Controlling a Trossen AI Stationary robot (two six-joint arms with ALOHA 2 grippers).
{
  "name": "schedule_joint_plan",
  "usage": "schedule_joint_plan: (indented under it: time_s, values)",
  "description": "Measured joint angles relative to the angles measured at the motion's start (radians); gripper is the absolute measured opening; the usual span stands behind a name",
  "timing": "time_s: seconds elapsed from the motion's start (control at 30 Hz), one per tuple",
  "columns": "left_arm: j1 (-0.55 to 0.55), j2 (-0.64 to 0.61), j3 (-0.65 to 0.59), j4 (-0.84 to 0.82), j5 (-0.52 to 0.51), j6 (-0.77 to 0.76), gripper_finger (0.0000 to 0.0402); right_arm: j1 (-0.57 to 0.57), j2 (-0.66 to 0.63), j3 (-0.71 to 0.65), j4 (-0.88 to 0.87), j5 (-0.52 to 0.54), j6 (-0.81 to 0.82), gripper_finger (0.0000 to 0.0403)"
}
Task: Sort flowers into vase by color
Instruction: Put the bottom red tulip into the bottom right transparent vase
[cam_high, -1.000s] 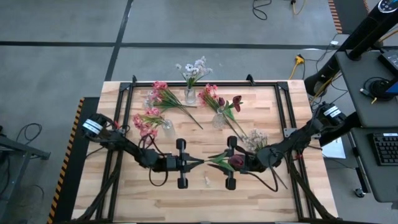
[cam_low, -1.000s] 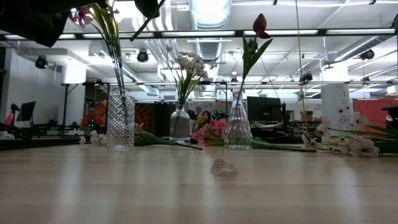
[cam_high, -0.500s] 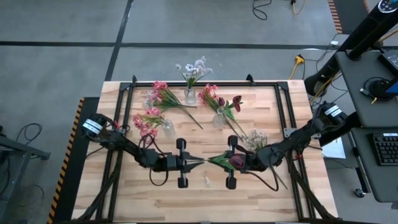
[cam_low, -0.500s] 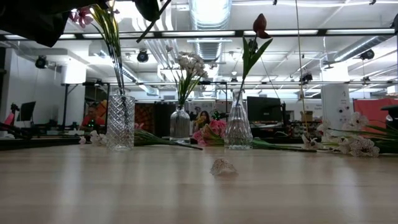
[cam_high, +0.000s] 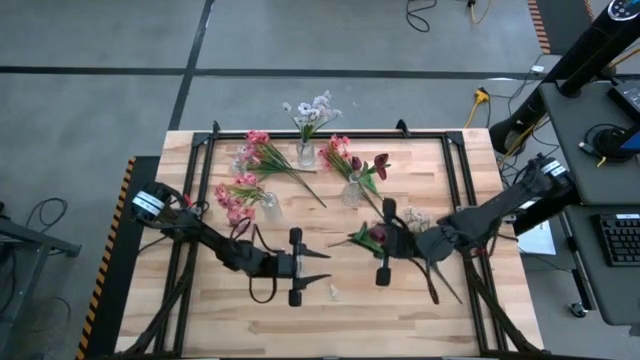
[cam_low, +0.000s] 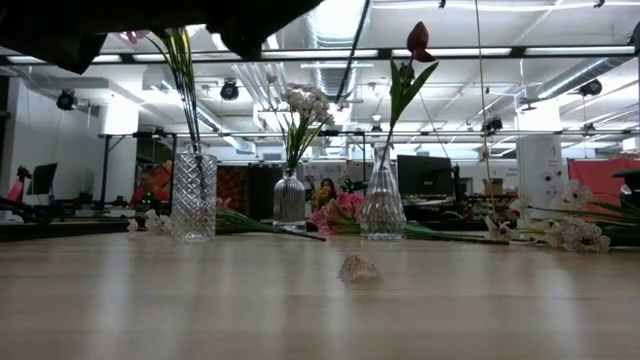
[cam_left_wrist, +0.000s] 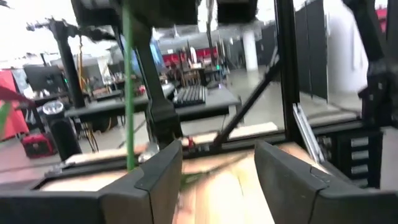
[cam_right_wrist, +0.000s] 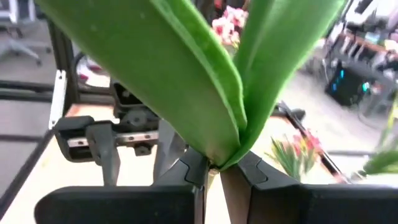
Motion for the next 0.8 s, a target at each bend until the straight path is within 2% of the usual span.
schedule_joint_plan:
  time_s: [0.17, 0.33, 0.47, 0.8]
  values:
    - [0.002, -0.033, 0.0, -0.142, -0.004, -0.046, 0.0192, -0.037, 0.02, 0.209, -0.307, 0.077, 0.047, 0.0022]
    - [0.002, -0.059, 0.0, -0.224, -0.008, -0.056, 0.0192, -0.118, 0.038, 0.344, -0.478, 0.084, 0.042, 0.0022]
    - [0.002, -0.064, 0.0, -0.268, -0.009, -0.082, 0.0192, -0.201, 0.036, 0.383, -0.518, 0.072, 0.026, 0.0022]
    - [0.003, -0.126, 0.0, -0.428, -0.036, -0.149, 0.0192, -0.394, 0.051, 0.377, -0.529, 0.061, 0.006, 0.0022]
